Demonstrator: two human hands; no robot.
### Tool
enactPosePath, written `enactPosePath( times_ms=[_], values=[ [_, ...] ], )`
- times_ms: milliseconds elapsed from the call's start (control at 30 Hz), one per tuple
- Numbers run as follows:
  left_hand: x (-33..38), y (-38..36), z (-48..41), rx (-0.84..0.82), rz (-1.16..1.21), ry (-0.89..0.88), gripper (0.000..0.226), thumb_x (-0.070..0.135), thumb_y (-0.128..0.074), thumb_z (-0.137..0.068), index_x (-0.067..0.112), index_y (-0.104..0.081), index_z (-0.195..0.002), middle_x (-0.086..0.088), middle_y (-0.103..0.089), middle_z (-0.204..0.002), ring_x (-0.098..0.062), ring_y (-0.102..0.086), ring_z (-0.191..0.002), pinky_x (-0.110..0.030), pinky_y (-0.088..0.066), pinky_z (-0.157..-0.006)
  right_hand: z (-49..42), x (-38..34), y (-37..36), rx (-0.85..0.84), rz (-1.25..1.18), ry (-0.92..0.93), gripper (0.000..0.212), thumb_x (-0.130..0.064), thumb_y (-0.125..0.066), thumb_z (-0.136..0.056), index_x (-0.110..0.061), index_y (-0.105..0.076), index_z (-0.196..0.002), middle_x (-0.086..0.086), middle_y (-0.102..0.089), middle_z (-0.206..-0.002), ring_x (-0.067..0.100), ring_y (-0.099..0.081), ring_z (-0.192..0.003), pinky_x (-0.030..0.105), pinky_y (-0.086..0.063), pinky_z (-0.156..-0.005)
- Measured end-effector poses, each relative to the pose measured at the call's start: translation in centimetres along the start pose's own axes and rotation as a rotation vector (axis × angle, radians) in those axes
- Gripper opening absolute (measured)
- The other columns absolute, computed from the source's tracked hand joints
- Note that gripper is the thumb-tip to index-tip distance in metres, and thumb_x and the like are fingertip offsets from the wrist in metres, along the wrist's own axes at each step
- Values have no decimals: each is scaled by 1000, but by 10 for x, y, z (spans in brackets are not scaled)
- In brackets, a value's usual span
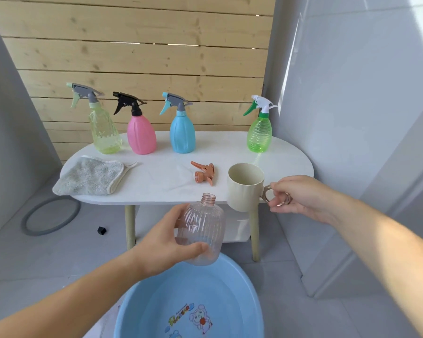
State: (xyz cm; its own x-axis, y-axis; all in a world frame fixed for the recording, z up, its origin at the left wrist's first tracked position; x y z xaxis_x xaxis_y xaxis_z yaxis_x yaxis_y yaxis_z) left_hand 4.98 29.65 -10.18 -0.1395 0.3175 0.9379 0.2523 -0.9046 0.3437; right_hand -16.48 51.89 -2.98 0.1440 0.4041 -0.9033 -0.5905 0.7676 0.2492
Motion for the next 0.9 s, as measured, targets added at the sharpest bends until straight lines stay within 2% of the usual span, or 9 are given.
enactPosePath(
  times_ms=[100,267,367,467,567,633,700,800,900],
  values=[
    [-17,7,16,-10,-18,31,82,40,-85,-64,34,-48,-137,14,-67,-119,-6,-62,-119,-34,-57,-98,17,15,-17,-85,-64,-40,21,-10,-61,-94,-2,-58,-74,13,-57,-61,24,-63,-74,46,-58,-89],
    [-65,19,43,-39,-116,168,71,33,-88,-71,42,-44,-128,7,-65,-117,-6,-64,-109,-29,-57,-93,12,67,-60,-169,-40,-158,22,-15,-63,-95,-3,-63,-77,6,-60,-57,21,-66,-71,43,-58,-89],
    [-101,16,53,-19,-151,270,68,26,-88,-76,40,-41,-124,9,-62,-113,3,-62,-102,-13,-52,-85,-7,115,-91,-168,68,-230,23,-20,-66,-93,0,-66,-83,7,-66,-63,21,-71,-76,41,-59,-88],
    [-130,2,62,-1,-148,353,78,28,-88,-73,33,-35,-131,11,-57,-113,-2,-58,-105,-5,-43,-77,-25,159,-119,-154,220,-228,24,-23,-67,-91,-2,-68,-79,14,-74,-81,18,-71,-80,33,-59,-86],
    [-162,-15,73,5,-119,425,100,51,-82,-54,28,-36,-140,9,-59,-119,-4,-58,-111,-16,-45,-88,-45,197,-146,-146,456,-156,34,-29,-64,-90,-5,-71,-67,15,-74,-76,18,-60,-64,30,-53,-70],
    [-176,-23,80,-7,-111,456,107,58,-75,-49,26,-36,-143,9,-60,-121,-5,-60,-112,-20,-47,-90,-50,215,-159,-145,595,-71,43,-34,-63,-91,-4,-67,-61,9,-56,-55,17,-44,-52,28,-37,-55],
    [-190,-28,85,-24,-120,493,107,56,-76,-52,26,-34,-145,8,-58,-121,-6,-59,-112,-20,-46,-90,-54,233,-173,-148,675,43,50,-34,-62,-92,-10,-47,-51,0,-33,-49,16,-29,-48,29,-25,-49],
    [-207,-32,91,-21,-112,540,104,52,-77,-55,25,-33,-145,9,-57,-121,-6,-58,-112,-18,-44,-87,-59,257,-188,-170,745,246,49,-29,-63,-92,-14,-41,-51,-2,-30,-47,18,-31,-51,31,-31,-52],
    [-220,-33,94,-21,-93,568,98,49,-77,-55,27,-34,-141,12,-56,-118,0,-55,-112,-12,-44,-85,-67,280,-199,-230,859,376,45,-31,-66,-92,-19,-45,-54,-9,-35,-52,21,-41,-72,35,-44,-70]
  ],
)
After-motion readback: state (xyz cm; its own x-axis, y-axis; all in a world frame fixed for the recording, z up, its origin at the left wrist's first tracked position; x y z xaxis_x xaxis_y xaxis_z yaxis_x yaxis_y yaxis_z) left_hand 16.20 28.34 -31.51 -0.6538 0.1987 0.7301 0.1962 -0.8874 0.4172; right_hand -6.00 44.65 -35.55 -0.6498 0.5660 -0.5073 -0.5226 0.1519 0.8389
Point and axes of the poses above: each hand's wrist, its own z-axis away from the middle knuckle, its own y-axis out of the back of the hand, x = y × z, the point moved 1 cm from there along -z, towards the middle knuckle
